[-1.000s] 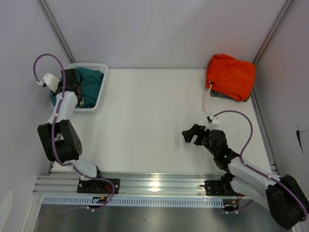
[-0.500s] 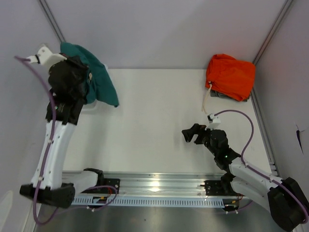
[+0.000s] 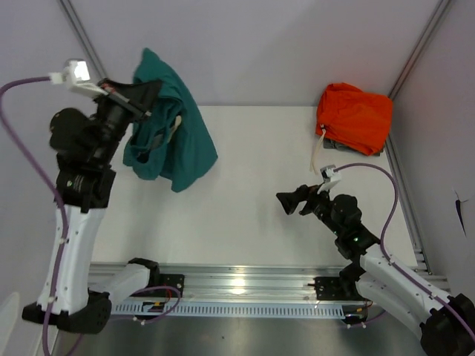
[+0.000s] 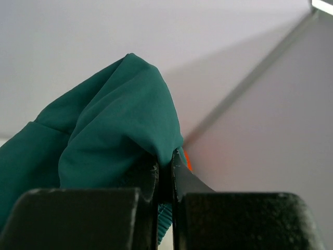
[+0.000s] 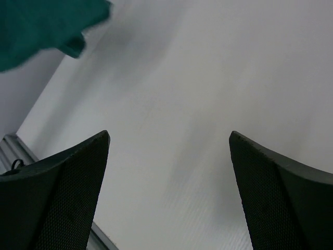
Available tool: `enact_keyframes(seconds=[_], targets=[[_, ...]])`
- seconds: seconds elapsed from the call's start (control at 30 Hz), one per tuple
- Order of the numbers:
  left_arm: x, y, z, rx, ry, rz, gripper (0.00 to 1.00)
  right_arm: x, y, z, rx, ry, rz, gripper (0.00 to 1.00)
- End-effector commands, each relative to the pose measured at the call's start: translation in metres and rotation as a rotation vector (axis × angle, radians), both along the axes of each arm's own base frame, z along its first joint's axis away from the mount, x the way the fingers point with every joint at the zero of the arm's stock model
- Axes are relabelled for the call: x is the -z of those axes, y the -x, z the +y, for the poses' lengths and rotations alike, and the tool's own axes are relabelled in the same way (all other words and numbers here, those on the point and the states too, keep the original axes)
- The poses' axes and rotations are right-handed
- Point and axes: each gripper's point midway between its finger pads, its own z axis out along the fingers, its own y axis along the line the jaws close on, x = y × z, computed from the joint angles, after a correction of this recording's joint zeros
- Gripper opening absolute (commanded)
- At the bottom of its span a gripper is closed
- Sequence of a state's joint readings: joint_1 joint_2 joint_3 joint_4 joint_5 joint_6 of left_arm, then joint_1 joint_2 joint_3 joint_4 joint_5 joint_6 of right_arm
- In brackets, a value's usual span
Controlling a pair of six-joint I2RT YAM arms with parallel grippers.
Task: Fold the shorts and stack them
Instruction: Move the shorts to the center of the board
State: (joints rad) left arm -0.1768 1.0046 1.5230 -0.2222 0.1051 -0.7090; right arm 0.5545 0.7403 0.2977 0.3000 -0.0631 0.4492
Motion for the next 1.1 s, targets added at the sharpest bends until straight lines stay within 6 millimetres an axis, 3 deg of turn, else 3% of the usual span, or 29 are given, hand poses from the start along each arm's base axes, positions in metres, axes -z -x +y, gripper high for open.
enact_keyframes(seconds=[0.0, 0.2, 0.27, 0.3, 0.37, 0.4, 0.47, 0.5, 0.57, 0.6, 0.67, 0.83, 0.87, 0.9, 0.93, 0.97, 1.0, 1.07], targets=[[0.034, -0.004, -0.065, 0.321, -0.046, 0.109, 0.00, -0.060, 0.009, 0.019, -0.139, -0.024, -0.154, 0.97], [0.076, 0.009, -0.109, 0.483, -0.139, 0.205, 0.00, -0.092, 0.011, 0.030, -0.194, -0.062, -0.200, 0.96], [0.088, 0.007, -0.123, 0.520, -0.167, 0.220, 0.00, -0.095, 0.006, 0.026, -0.164, -0.053, -0.204, 0.96], [0.101, 0.000, -0.140, 0.557, -0.186, 0.254, 0.00, -0.097, 0.002, 0.023, -0.143, -0.043, -0.209, 0.96], [0.101, -0.008, -0.160, 0.602, -0.218, 0.254, 0.00, -0.095, -0.008, 0.015, -0.085, -0.032, -0.194, 0.96], [0.087, -0.014, -0.182, 0.641, -0.233, 0.227, 0.00, -0.094, -0.014, 0.011, -0.062, -0.034, -0.183, 0.97], [0.098, -0.026, -0.203, 0.665, -0.293, 0.262, 0.00, -0.093, -0.021, 0.003, -0.021, -0.045, -0.171, 0.97], [0.077, -0.027, -0.212, 0.675, -0.299, 0.219, 0.00, -0.090, -0.025, -0.001, 0.006, -0.049, -0.158, 0.97], [0.081, -0.049, -0.231, 0.698, -0.321, 0.249, 0.00, -0.088, -0.034, -0.015, 0.064, -0.065, -0.138, 0.96], [0.057, -0.049, -0.231, 0.695, -0.318, 0.195, 0.00, -0.086, -0.037, -0.020, 0.091, -0.067, -0.130, 0.96], [0.039, -0.059, -0.233, 0.676, -0.337, 0.151, 0.00, -0.086, -0.040, -0.029, 0.113, -0.075, -0.125, 0.97], [0.067, -0.058, -0.210, 0.581, -0.451, 0.213, 0.02, -0.078, -0.044, -0.041, 0.160, -0.034, -0.096, 0.97], [0.093, -0.056, -0.199, 0.541, -0.486, 0.276, 0.04, -0.073, -0.044, -0.042, 0.168, -0.026, -0.085, 0.97], [0.098, -0.053, -0.191, 0.514, -0.504, 0.284, 0.04, -0.069, -0.044, -0.043, 0.171, -0.018, -0.077, 0.97], [0.125, -0.053, -0.183, 0.493, -0.549, 0.332, 0.05, -0.065, -0.044, -0.044, 0.175, -0.013, -0.067, 0.97], [0.130, -0.048, -0.176, 0.471, -0.561, 0.337, 0.05, -0.060, -0.042, -0.046, 0.181, -0.015, -0.055, 0.97], [0.173, -0.037, -0.162, 0.456, -0.602, 0.418, 0.06, -0.058, -0.041, -0.046, 0.182, -0.013, -0.051, 0.97], [0.181, -0.026, -0.150, 0.429, -0.614, 0.391, 0.09, -0.050, -0.040, -0.049, 0.193, -0.005, -0.034, 0.97]])
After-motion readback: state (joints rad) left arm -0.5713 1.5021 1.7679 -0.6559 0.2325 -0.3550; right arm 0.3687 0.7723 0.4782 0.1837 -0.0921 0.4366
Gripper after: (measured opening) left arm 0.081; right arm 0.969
